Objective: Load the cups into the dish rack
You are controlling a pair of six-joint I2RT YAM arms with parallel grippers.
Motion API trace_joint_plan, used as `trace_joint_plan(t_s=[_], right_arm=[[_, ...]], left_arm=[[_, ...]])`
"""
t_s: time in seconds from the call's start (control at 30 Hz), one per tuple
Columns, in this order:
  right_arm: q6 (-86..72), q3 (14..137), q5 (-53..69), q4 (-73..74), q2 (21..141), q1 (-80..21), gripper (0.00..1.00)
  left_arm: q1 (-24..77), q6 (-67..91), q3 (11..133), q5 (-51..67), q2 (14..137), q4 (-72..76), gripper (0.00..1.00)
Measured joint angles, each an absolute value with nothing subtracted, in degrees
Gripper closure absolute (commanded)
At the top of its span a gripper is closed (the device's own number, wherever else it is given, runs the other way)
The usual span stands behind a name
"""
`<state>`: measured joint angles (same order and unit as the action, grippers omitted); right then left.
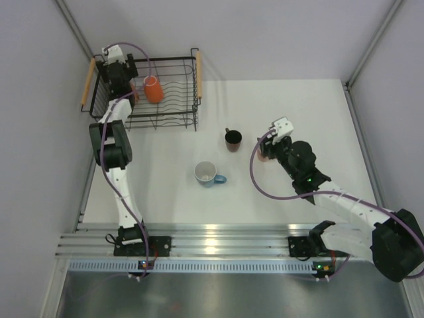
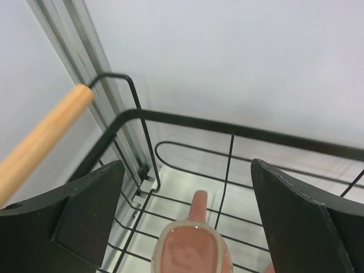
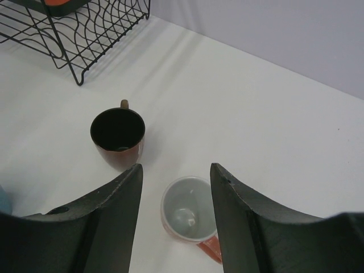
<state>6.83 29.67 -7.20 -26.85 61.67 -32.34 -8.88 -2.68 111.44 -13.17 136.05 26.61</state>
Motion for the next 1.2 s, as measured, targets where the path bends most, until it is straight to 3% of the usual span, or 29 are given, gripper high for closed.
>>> trace_joint_plan(t_s=[0.6,0.93,1.2], right_arm=[[6.35,29.67,-6.15,-25.45,59.79,-32.34,0.48],[6.07,29.67,-6.09,-23.92,55.18,-32.34,0.46],[5.32,33.19,-6.09,-16.19,54.65,-32.34,0.46]], left_arm=[[-7.18,0.69,108.84,-5.06,130.26,24.01,0.01],[6.22,-3.51,105.43,-5.78,125.84,20.25,0.01],[13.43,0.71,103.77,-10.28,111.81,11.22,0.05]])
